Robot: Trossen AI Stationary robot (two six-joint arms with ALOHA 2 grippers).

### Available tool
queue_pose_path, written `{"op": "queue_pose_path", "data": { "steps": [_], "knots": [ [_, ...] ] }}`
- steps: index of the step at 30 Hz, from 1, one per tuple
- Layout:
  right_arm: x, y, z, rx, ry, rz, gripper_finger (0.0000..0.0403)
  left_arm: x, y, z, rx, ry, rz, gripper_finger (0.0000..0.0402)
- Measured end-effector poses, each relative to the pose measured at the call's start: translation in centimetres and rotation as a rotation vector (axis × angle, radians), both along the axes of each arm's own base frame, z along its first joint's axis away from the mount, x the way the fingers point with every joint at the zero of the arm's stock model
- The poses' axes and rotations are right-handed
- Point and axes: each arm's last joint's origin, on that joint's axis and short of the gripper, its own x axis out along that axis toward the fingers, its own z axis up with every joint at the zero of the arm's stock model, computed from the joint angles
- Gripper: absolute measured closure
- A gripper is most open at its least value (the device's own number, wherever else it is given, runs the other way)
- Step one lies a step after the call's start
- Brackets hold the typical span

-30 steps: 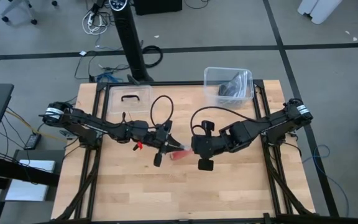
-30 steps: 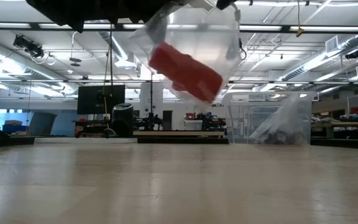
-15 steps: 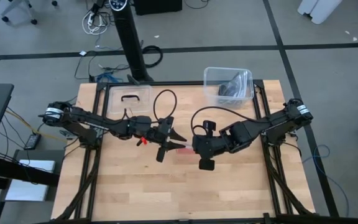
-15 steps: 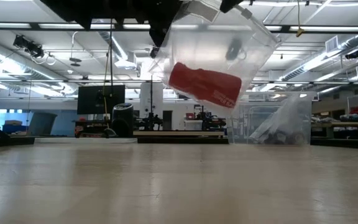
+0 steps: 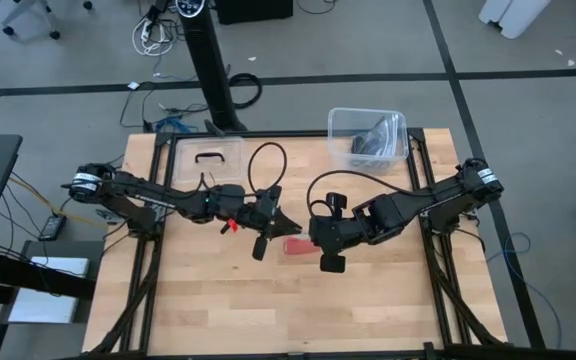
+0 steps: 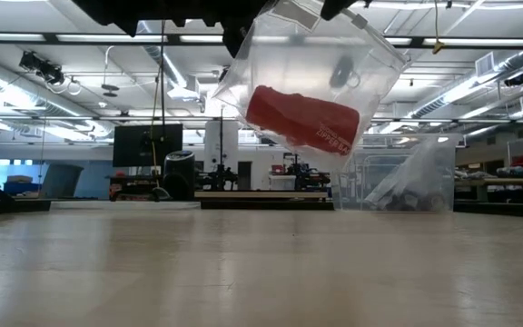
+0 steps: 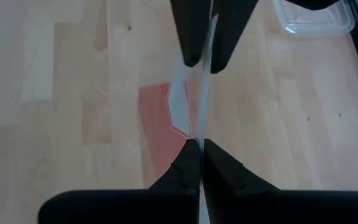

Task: Roll bandage
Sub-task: Close the transparent zip bag

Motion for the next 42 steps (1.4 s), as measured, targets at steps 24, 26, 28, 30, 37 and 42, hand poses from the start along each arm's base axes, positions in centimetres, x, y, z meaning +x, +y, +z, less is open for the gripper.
{"op": "queue_pose_path", "data": {
  "steps": [24, 26, 28, 30, 37, 42],
  "knots": [
    [-2.7, 0.2, 0.7, 0.008, 0.056, -0.120, 0.0228, -0.1, 0.1, -0.8, 0.147, 0.046, 0.012, 0.0401],
    [-2.8, 0.5, 0.5, 0.026, 0.038, -0.099, 0.0224, -0.1, 0.1, -0.8, 0.149, 0.049, 0.011, 0.0401],
    [-2.9, 0.7, -0.3, 0.047, 0.042, -0.082, 0.0225, -0.1, 0.1, -0.8, 0.149, 0.045, 0.011, 0.0401],
    [-2.8, 0.7, -1.5, 0.065, 0.049, -0.074, 0.0230, -0.1, 0.1, -0.8, 0.148, 0.044, 0.007, 0.0401],
    [-2.6, 0.2, -2.3, 0.086, -0.017, -0.054, 0.0246, -0.1, 0.1, -0.7, 0.140, 0.041, 0.001, 0.0401],
    [-2.6, 0.2, -2.4, 0.076, -0.007, -0.040, 0.0279, -0.1, 0.1, -0.7, 0.139, 0.037, 0.002, 0.0401]
  ]
}}
